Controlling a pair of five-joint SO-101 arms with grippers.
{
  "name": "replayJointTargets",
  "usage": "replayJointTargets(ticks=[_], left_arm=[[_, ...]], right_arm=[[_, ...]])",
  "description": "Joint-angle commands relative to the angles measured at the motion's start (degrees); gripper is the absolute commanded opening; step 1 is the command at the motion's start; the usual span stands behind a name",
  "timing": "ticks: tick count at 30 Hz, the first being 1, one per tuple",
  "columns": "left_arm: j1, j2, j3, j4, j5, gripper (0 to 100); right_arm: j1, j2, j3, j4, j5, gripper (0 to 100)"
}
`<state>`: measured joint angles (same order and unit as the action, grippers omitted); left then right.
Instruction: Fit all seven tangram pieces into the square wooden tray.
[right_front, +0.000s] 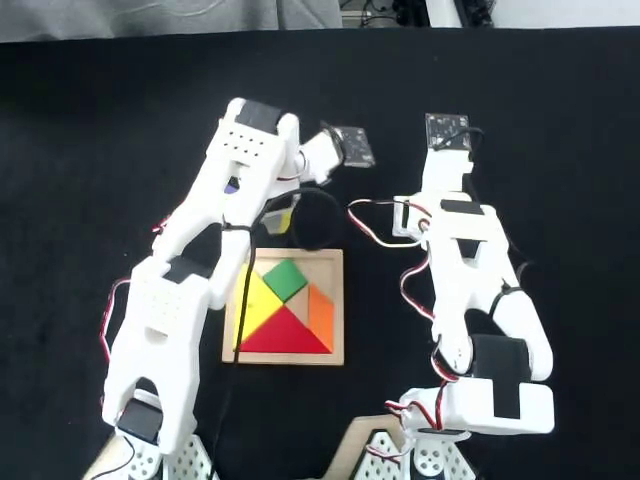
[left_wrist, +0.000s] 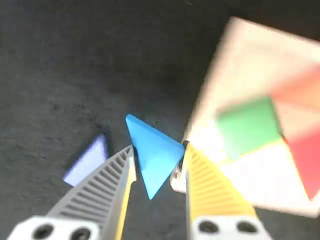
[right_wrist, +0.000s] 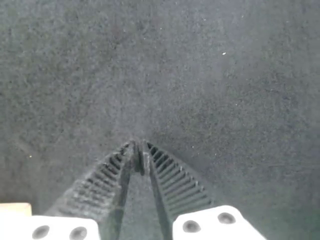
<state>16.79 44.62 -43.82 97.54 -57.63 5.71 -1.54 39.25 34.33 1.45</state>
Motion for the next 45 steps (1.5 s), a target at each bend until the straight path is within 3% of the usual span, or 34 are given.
replayJointTargets(ticks=[1,7,15,19,36,45], left_arm=[[1.10,-8.53,0.31,3.43,-8.00,6],[1.80,-21.45,22.20,2.37,-18.37,6],[0.04,-32.53,51.03,-24.88,-17.58,6],[1.01,-32.97,56.13,-32.62,-12.84,6],[1.45,-32.97,57.63,-29.36,-12.84,6],[2.95,-32.44,57.89,-29.71,-13.01,6]], right_arm=[[0.62,-0.31,-2.59,-0.97,-0.35,1.1],[0.62,-0.31,-2.59,-0.97,-0.35,1.1],[0.62,-0.22,-2.59,-0.97,-0.35,1.1],[0.62,-0.22,-2.59,-1.05,-0.35,1.1],[2.37,-0.75,-2.68,-1.05,-0.88,1.1],[5.63,-0.75,-3.74,-0.70,-6.15,1.1]])
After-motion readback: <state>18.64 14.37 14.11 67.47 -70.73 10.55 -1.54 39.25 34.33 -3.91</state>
